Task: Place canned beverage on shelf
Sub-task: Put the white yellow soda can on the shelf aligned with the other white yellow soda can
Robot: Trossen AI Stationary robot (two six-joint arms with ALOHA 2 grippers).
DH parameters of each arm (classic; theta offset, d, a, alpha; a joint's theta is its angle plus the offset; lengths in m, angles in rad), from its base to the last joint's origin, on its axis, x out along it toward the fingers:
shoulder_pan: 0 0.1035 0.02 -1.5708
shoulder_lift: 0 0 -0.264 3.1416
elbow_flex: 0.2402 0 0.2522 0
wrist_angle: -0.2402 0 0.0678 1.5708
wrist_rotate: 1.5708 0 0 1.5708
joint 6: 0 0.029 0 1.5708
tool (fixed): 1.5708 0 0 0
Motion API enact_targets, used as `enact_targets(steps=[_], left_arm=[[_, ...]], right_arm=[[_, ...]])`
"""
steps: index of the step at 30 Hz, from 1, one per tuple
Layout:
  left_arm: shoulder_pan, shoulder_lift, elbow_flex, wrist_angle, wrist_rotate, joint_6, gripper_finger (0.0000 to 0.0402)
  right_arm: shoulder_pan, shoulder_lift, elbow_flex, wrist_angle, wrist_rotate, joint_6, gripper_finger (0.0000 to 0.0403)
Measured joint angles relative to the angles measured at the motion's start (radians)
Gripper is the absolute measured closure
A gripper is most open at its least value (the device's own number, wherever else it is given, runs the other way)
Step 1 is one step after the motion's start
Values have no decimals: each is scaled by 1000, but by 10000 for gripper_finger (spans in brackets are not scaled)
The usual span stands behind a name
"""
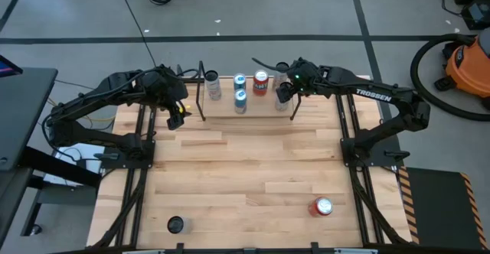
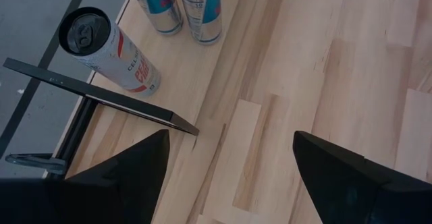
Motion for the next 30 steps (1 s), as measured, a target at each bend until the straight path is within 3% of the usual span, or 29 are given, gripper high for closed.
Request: enact_targets(steps=[20,30], left_arm=[[0,0,0,-2,0,-15,86],[0,0,0,-4,0,-19,86]], right_arm=[[29,67,0,-8,33,-7,98],[18,68,0,-16,24,-120,115]])
